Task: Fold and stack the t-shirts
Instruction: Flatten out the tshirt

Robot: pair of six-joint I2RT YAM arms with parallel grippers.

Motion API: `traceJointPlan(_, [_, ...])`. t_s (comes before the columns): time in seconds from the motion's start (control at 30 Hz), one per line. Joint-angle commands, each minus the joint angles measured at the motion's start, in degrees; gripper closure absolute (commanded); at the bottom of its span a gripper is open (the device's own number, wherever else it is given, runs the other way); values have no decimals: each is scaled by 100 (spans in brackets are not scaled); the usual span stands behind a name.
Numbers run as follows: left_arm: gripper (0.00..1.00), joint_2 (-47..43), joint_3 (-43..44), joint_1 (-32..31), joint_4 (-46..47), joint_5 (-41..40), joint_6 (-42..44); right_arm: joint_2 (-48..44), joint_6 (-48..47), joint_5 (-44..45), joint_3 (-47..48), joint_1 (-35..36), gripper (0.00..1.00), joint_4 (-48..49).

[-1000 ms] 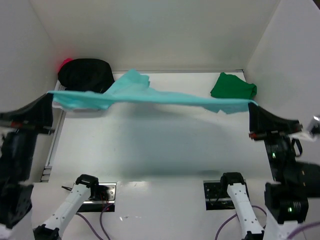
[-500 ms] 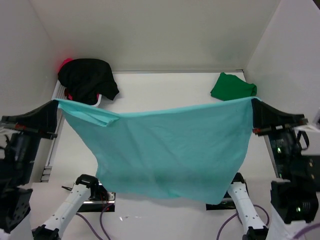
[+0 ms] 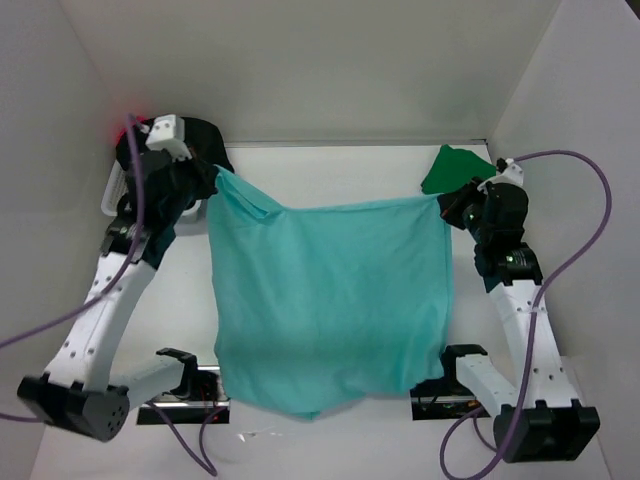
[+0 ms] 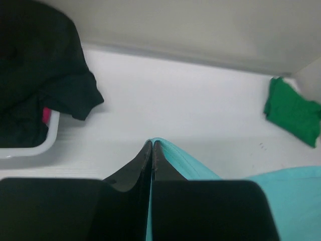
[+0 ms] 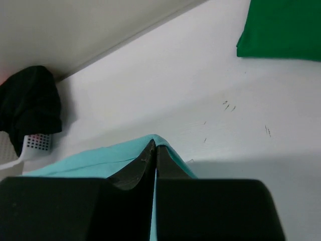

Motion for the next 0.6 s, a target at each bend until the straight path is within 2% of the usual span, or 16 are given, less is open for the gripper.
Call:
traceJointPlan(0.0, [100, 837, 125, -7, 1048, 71, -56, 597, -14, 148, 13, -34, 100, 1231])
traceJointPlan(0.07, [100, 1368, 250, -7, 1185, 71, -56, 1087, 29, 192, 86, -34, 100, 1500])
traceJointPlan(0.3, [100, 3103, 1545, -7, 1299, 141, 58, 2708, 91, 253, 1012, -34, 100, 1848])
traceJointPlan(0.43, [100, 3828, 2060, -7, 1299, 194, 125, 3431, 85, 254, 1479, -34, 100, 2021])
traceJointPlan(0.57, [100, 4159, 2248, -7, 1352, 141, 172, 3930, -235, 254, 1848, -34, 100, 1646])
